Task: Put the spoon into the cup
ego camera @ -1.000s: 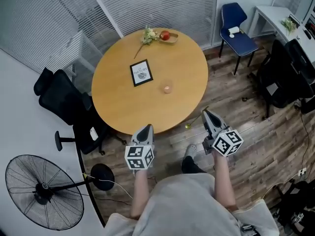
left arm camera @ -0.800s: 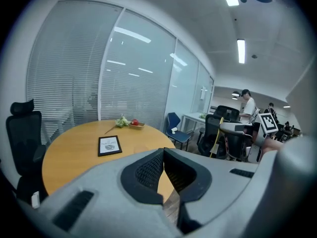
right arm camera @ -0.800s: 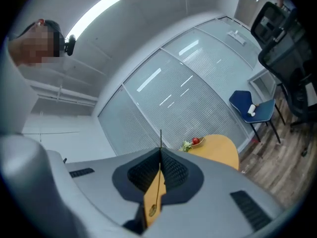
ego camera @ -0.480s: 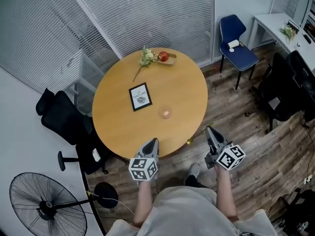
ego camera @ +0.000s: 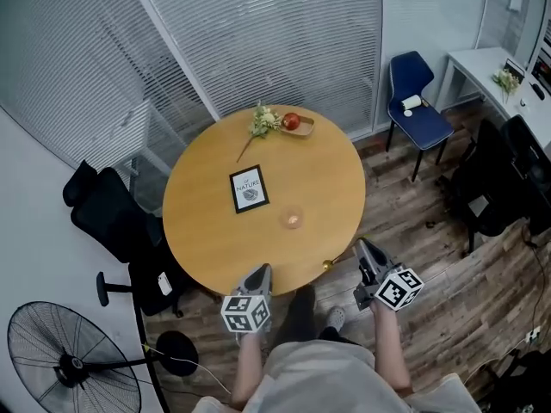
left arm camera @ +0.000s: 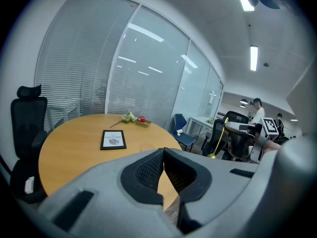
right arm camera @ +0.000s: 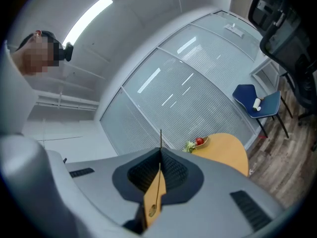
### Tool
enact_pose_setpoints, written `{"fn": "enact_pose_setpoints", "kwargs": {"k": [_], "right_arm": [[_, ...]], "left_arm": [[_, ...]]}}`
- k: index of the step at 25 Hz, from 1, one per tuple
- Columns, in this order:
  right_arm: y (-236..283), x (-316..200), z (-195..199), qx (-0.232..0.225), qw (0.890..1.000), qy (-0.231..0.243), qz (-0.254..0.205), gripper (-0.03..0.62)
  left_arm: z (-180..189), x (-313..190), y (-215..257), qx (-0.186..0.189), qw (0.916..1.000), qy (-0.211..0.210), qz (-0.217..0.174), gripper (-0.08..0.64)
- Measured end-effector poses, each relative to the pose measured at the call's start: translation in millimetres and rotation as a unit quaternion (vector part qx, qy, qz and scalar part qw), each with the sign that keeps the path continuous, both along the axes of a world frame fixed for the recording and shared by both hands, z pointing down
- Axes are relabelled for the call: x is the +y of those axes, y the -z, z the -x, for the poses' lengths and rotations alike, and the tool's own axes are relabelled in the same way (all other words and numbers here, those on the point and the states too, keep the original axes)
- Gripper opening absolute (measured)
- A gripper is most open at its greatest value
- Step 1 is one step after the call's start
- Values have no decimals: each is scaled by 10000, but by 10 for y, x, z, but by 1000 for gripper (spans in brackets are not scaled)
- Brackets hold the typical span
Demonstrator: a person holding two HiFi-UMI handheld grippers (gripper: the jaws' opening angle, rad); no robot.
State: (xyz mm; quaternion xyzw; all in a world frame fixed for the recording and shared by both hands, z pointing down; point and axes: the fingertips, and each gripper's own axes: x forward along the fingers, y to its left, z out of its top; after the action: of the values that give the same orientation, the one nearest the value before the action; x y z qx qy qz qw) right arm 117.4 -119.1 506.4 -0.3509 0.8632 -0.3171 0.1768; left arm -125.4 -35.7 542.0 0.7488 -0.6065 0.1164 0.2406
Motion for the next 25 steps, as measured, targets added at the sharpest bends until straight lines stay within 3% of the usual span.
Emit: {"fn": "enact_pose_setpoints", "kwargs": {"k": [12,25], "right_arm": [[129,-542,380,367,9991,216,-72,2],[301,-1417,1256,714,9947,666,-334,2]], "left_arm": [[222,-588,79,107,9998,45,-172,9],[828,-1397,148,91,9992,235,-317,9]]}}
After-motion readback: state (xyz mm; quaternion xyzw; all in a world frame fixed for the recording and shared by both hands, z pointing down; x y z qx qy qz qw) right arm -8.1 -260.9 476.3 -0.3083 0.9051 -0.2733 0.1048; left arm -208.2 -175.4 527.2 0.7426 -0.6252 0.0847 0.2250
